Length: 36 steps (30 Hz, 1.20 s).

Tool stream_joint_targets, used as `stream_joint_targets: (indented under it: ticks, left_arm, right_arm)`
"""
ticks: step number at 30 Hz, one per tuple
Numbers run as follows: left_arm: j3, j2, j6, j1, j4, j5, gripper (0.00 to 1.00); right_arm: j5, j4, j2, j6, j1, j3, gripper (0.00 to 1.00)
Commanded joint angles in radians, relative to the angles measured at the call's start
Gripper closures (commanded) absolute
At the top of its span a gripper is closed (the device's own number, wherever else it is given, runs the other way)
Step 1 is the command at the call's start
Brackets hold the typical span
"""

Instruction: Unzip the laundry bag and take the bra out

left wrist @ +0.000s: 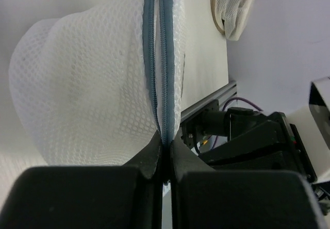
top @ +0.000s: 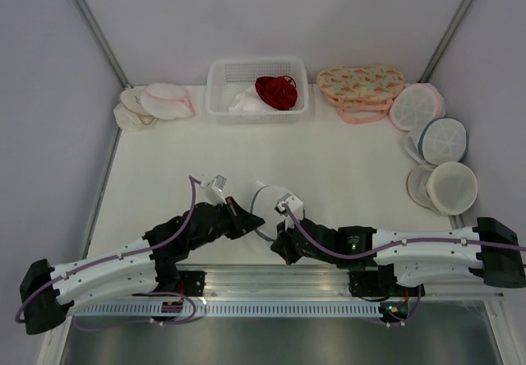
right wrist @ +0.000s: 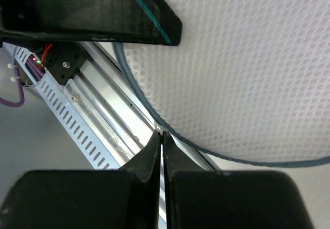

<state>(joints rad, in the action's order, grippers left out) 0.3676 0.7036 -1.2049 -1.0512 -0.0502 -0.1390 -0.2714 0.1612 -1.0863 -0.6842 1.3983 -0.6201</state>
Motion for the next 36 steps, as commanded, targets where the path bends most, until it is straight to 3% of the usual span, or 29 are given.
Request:
stream_joint_targets:
  ticks: [1, 6, 14, 23, 36]
  left_arm:
    - [0.112, 0.025, 0.260, 0.005, -0.014, 0.016, 0.98]
    - [0.218, 0.082, 0.459, 0.007, -0.092, 0.163, 0.98]
    - [0.332, 0.037, 0.639, 0.010, -0.280, 0.212, 0.98]
    - [0.442, 0.118, 0.735, 0.011, -0.482, 0.335, 0.98]
    - [0.496, 0.252, 0.835, 0.011, -0.514, 0.579, 0.98]
  right_arm:
    - [-0.052, 0.069, -0.006, -0.032, 0.011, -0.009, 1.00]
    - [-0.136, 0.129, -0.011, -0.060, 0.011, -0.013, 0.99]
    - [-0.291, 0.254, -0.017, -0.124, 0.010, -0.024, 1.00]
    - [-0.494, 0.429, 0.040, -0.179, 0.004, -0.058, 1.00]
    - [-0.706, 0.557, 0.083, -0.175, -0.015, -0.138, 1.00]
